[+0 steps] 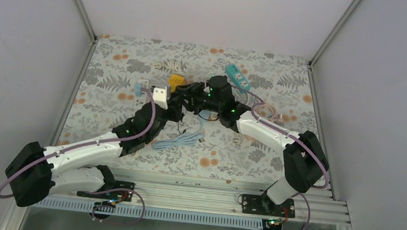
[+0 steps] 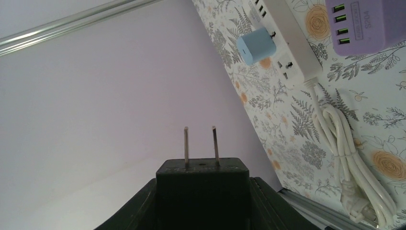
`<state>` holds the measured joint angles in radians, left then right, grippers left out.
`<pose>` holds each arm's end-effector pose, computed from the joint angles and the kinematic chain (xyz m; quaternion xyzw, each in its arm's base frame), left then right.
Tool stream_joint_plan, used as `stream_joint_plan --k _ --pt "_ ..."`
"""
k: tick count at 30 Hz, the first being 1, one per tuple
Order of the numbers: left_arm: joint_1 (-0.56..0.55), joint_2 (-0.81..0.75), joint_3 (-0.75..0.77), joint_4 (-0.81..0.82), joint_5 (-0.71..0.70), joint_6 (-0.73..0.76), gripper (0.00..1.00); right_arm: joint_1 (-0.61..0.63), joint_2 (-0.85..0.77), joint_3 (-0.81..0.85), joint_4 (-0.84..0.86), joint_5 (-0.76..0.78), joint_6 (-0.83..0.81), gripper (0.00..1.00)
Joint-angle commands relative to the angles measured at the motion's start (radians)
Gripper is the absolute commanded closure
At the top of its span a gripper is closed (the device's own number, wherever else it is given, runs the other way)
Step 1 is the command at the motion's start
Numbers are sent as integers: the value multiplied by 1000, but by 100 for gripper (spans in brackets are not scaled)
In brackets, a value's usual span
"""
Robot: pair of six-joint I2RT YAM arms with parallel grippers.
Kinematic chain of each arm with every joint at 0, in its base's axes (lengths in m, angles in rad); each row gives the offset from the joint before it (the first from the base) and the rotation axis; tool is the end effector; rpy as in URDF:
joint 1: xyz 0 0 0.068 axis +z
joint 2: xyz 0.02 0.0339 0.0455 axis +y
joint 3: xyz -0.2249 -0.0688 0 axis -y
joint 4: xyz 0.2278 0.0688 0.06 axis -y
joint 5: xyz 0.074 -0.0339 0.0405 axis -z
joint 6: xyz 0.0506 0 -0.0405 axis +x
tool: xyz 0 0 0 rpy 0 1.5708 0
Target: Insert the plug
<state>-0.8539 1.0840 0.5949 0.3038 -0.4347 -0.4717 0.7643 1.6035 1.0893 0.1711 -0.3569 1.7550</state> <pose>0.1882 -0.1834 0.2361 0.0075 0.7639 -0.2529 0.5937 0.2545 0.2685 0.2376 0.2924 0.7564 0.5841 0.0354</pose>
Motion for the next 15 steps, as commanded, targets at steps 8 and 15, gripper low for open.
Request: stream_joint_plan --k 8,15 --pt "-15 79 86 -28 -50 -19 51 11 -32 -5 65 -60 42 68" --pt "-14 81 95 -33 -91 28 67 11 -48 -27 71 -56 60 67"
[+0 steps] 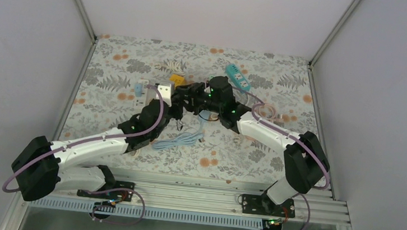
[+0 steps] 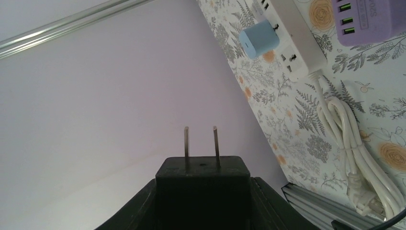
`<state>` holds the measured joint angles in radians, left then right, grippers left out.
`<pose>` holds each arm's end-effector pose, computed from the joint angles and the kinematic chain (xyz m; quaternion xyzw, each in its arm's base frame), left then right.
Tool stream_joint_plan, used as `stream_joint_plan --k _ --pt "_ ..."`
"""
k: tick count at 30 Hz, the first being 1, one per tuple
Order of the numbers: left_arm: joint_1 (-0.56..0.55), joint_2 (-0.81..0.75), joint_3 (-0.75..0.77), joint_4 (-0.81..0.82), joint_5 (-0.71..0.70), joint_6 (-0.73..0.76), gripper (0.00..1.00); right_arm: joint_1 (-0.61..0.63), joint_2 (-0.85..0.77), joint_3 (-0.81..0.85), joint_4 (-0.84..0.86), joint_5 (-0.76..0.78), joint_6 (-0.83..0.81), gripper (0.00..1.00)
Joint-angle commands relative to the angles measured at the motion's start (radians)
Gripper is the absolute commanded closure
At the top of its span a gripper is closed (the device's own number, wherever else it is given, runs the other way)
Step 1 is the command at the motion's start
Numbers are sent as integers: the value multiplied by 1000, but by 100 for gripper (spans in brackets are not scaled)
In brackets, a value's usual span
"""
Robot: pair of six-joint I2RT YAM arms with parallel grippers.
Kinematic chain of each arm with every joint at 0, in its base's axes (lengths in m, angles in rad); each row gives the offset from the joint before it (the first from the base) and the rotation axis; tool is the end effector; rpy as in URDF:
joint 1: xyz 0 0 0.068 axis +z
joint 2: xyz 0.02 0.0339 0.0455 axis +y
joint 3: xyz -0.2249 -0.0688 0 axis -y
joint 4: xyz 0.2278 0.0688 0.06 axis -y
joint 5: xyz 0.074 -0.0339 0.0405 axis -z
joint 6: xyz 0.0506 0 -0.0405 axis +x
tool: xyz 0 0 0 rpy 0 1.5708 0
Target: Insert the plug
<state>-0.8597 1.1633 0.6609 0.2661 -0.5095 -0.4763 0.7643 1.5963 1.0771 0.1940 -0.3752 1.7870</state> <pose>0.1977 -0.1917 0.2352 -0.0083 0.7760 -0.2155 0.5928 0.2528 0.2681 0.2387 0.2956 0.7492 0.5924 0.0218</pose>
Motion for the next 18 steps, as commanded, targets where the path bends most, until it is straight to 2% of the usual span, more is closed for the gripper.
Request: stream_joint_plan --k 1,4,6,8,10,11,14,18 --pt "-8 2 31 2 -23 36 69 9 -42 -18 46 -34 27 67" --pt "-6 1 44 -21 -39 56 73 6 -47 -29 40 -26 21 66" --pt "-1 3 69 -65 -47 63 74 2 -46 -23 21 -12 -16 59" --pt "15 18 124 -189 -41 59 74 -10 -39 13 -35 8 -108 44" --pt "48 36 193 -307 11 58 73 -21 -32 68 -153 60 -213 21" --pt "73 40 214 -356 53 61 74 -27 -34 79 -191 84 -257 14" --pt "187 40 260 -488 263 53 74 -52 -68 62 -216 133 -370 5" --pt "360 9 297 -617 547 78 74 -67 -165 28 -252 238 -572 4"
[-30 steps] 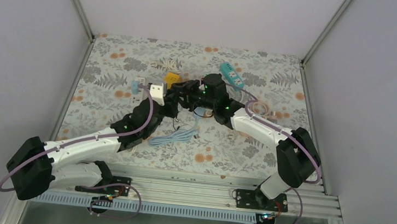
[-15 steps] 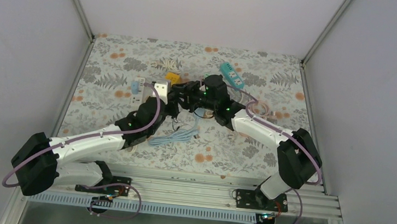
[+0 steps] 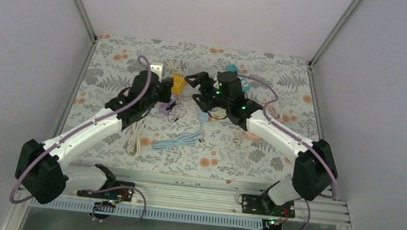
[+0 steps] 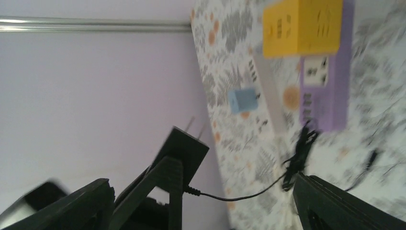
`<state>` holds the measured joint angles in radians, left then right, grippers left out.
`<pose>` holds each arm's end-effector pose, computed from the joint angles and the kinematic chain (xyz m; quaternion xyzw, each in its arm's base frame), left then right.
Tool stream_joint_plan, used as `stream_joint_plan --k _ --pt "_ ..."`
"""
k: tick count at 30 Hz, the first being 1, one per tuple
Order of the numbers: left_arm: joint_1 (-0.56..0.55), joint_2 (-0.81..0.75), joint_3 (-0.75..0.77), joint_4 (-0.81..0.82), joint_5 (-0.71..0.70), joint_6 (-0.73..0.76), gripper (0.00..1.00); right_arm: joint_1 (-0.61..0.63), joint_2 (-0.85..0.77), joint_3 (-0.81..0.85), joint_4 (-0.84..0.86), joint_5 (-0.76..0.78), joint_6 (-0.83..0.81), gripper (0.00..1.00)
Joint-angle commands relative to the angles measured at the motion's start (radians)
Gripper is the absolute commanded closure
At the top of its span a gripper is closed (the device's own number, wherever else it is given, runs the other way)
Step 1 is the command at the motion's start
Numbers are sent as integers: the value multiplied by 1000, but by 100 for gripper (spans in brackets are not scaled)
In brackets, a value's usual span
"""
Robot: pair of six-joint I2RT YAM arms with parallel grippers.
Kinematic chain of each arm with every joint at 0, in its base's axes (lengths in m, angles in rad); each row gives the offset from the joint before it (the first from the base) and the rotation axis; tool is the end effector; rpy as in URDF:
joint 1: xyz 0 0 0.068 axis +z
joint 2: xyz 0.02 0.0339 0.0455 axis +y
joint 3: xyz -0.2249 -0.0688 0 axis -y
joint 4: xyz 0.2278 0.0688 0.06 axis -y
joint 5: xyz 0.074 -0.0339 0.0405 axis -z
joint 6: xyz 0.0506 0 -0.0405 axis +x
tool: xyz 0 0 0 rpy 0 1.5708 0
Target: Insert the plug
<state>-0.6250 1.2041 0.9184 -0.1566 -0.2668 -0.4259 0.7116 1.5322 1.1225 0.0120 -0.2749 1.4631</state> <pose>0.2396 -0.1564 0.2643 0.0125 0.8404 -0.1686 0.5149 0.2616 0.2437 0.2550 0.2322 0.7953 0.5385 0.1538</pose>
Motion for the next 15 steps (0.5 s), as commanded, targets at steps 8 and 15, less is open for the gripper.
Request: stream_joint_plan --k 8,15 --pt "450 -102 91 -290 1021 150 74 -18 -318 -182 -96 285 -611 5" --pt "642 -114 70 -130 1429 6 74 -20 -438 -252 -182 329 -646 6"
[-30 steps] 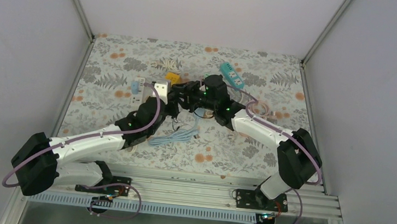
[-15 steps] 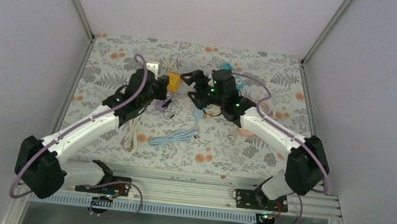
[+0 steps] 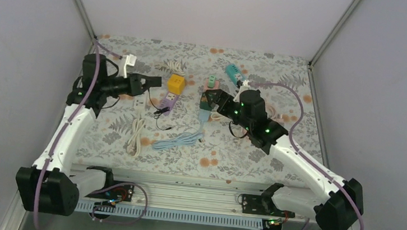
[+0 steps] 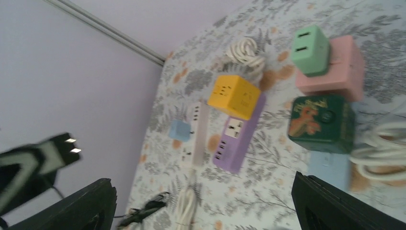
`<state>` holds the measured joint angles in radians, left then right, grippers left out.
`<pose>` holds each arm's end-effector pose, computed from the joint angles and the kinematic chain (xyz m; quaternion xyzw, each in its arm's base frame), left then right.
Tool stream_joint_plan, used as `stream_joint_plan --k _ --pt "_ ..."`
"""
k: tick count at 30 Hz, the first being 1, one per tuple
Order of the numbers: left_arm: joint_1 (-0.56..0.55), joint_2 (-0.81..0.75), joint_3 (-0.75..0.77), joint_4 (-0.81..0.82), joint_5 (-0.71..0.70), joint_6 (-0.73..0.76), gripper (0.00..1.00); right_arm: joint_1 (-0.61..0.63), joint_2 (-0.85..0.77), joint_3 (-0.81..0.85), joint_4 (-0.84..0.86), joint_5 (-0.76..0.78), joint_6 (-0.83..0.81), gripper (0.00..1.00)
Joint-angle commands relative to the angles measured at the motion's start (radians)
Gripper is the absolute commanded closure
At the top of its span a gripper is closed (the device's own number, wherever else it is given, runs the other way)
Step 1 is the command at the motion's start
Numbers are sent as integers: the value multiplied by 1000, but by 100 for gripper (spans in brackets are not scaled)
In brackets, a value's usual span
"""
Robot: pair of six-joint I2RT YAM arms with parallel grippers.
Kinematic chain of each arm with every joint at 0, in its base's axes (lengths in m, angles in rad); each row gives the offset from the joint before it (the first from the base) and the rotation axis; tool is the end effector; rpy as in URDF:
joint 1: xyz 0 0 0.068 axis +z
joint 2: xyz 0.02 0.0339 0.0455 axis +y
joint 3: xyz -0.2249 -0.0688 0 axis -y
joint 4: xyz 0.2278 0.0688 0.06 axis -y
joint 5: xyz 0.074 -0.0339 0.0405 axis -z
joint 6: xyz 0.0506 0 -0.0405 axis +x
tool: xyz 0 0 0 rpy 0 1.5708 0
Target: Insert the plug
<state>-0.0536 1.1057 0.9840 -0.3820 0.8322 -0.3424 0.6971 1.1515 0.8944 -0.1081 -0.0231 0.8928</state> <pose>0.2448 -0.0506 0.2943 0.0901 0.8089 -0.4327 0.3876 0.2142 0.1809 0.2745 0.0740 0.8204 0.4113 0.3902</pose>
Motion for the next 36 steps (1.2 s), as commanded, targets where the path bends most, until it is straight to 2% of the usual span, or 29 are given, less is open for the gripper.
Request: stream_joint_plan --k 1,4,7,12,16,22,25,29,36 --pt "89 -13 9 79 336 -73 74 -5 -74 -30 -61 76 -79 7" --pt "151 19 51 -75 268 17 74 -5 -117 -58 -57 89 -77 7" --pt "174 59 121 -285 17 119 74 -5 -134 -71 -72 117 -72 7" --pt "193 88 122 -418 -256 162 74 -5 -118 -74 -87 113 -74 7" --pt "194 124 93 -472 -522 181 74 -5 -100 -84 -82 100 -88 7" --pt "196 222 137 -486 -691 216 74 -5 -107 -109 -88 120 -105 6" --pt "192 293 177 -480 -691 222 74 -5 -119 -119 -89 142 -110 6" --pt "178 339 211 -504 -933 205 75 -5 -130 -121 -96 177 -118 6" --pt "163 331 209 -503 -1116 185 75 -5 -109 -113 -84 170 -119 6"
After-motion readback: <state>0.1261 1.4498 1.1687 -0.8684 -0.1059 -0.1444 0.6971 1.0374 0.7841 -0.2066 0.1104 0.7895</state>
